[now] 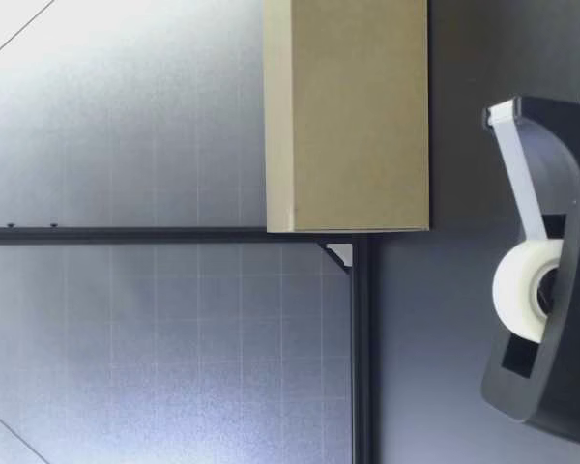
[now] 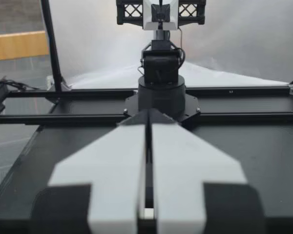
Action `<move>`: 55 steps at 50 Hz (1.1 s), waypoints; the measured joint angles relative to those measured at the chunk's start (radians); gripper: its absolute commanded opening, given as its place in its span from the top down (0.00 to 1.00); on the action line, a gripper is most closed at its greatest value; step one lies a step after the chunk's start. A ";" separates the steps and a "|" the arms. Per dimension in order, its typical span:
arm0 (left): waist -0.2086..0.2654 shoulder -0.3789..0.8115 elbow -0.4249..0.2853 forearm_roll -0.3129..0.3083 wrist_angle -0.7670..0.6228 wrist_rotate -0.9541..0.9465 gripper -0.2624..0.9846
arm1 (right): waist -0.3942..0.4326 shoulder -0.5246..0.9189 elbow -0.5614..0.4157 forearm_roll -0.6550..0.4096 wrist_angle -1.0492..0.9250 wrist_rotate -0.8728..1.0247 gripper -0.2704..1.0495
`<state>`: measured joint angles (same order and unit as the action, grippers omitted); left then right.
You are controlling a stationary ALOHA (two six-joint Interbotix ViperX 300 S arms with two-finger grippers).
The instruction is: Cut a small piece of tape from the tape dispenser then place it on the cardboard box's edge.
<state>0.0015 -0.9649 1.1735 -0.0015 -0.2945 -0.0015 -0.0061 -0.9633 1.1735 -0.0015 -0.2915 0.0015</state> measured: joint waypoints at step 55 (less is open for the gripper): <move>0.012 0.023 0.095 -0.002 -0.098 0.003 0.89 | -0.127 0.940 -0.732 0.190 1.020 -0.003 0.89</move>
<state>0.0138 -0.9419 1.2686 -0.0031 -0.3927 0.0015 -0.1335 -0.0230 0.4418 0.1887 0.7286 -0.0015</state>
